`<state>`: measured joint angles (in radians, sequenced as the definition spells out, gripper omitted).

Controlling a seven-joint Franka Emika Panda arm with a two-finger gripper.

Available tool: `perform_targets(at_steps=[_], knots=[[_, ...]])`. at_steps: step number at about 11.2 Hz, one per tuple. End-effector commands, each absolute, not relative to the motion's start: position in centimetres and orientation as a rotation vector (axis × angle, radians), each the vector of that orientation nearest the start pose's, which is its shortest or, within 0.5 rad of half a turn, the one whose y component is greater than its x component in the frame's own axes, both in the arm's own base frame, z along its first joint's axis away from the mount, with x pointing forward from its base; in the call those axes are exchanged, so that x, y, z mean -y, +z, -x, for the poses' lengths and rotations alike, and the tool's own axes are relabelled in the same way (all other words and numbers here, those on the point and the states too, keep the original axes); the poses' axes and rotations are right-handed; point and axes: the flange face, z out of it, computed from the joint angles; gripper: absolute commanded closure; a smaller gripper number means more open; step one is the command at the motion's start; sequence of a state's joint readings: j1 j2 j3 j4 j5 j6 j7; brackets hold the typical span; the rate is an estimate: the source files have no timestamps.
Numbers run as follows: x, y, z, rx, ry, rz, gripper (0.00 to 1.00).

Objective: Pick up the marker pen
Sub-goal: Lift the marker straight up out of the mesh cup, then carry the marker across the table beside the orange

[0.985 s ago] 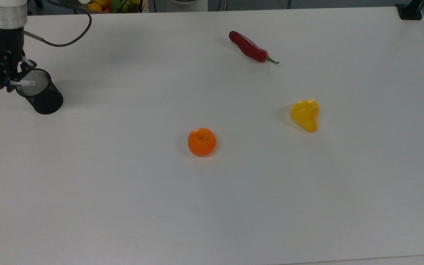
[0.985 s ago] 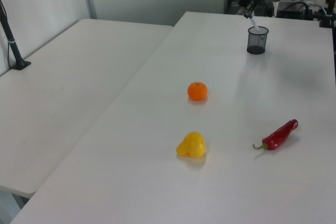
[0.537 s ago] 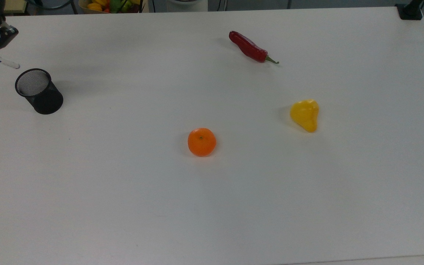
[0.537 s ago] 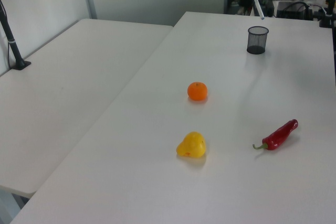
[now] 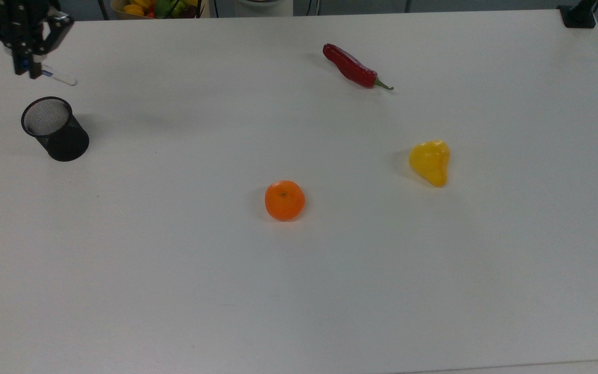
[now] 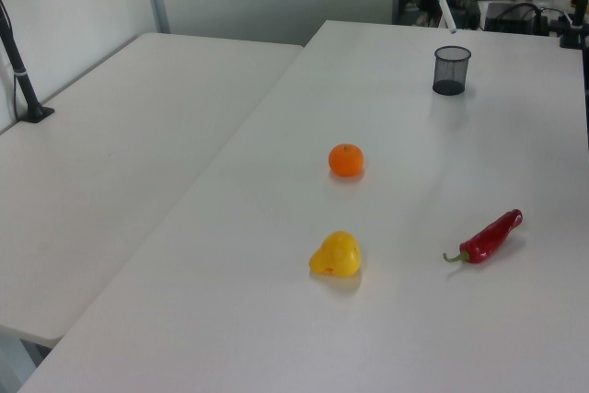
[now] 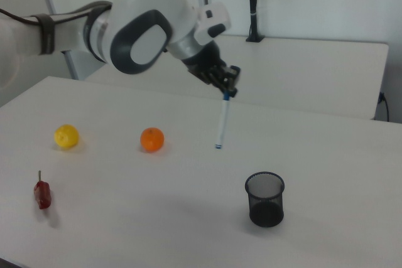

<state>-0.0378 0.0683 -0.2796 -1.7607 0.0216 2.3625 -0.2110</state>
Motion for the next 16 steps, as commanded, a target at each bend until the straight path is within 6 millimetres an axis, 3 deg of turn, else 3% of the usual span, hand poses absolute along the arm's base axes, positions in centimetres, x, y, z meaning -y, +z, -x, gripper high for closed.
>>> perform_targets(at_steps=[1,4,6,9,11,16], knots=[[12.4,58.1,-59.0,-0.053,-0.677,3.095,1.00],[4.5,57.2,-59.6,0.033,-0.557,3.041,1.00],[-1.8,55.5,-60.1,0.011,-0.479,3.015,1.00],[-9.4,51.6,-60.8,0.064,-0.375,3.000,1.00],[-12.5,48.1,-61.3,0.116,-0.292,3.000,1.00],[-17.1,41.3,-62.7,0.125,-0.277,2.985,1.00]])
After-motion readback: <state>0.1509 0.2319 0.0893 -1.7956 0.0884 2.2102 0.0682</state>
